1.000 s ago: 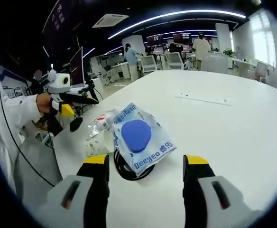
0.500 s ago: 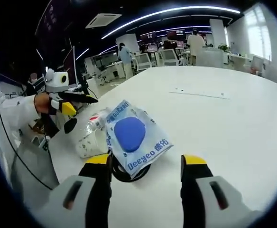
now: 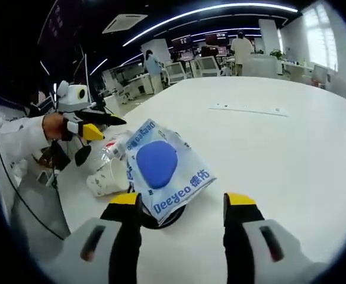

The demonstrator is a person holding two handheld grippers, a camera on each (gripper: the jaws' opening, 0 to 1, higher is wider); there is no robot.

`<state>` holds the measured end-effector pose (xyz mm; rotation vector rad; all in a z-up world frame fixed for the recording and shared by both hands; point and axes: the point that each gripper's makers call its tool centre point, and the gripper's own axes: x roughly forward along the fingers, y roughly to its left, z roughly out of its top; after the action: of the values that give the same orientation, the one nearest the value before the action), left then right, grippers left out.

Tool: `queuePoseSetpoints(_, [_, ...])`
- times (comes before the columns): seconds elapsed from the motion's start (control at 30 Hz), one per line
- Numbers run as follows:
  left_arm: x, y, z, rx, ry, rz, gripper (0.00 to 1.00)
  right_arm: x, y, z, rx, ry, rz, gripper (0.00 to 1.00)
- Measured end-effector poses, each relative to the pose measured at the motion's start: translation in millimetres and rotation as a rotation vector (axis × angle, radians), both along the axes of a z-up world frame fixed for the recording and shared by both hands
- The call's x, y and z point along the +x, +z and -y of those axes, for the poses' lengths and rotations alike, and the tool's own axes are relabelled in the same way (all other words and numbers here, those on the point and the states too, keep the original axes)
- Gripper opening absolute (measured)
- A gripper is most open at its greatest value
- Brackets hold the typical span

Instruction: Arrange the tabletop items into an orderly group along one side of the table until the central work area is clear of visible clutter.

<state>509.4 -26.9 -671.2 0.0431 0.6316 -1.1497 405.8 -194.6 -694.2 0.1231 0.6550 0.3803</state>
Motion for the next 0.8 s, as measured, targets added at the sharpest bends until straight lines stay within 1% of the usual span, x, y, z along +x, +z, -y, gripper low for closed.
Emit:
queuePoseSetpoints(0.3, [6.6,-13.6,4,0.043,-0.011,0.010,0.69,1,-12.7,1,0.001,-0.035,-0.033,0.48])
queuePoseSetpoints(0.4, [7.5,-17.2,7,0.050,-0.016,0.004,0.67,1,-15.2,2,0.011,-0.049,-0.041,0.46])
queuePoseSetpoints(0.53, [9.9,-22.2,10,0.070,-0.028,0.012,0.63,1,-18.1,1,0.017,-0.054,-0.050,0.43])
queuePoseSetpoints(0.63, [11.3,-25.3,13,0.083,-0.038,0.015,0.60,2,-21.2,-1,0.023,-0.053,-0.058,0.40])
queuePoseSetpoints(0.8, [11.5,-33.0,17,0.113,-0.061,0.019,0.56,2,-26.3,-3,0.034,-0.058,-0.073,0.35])
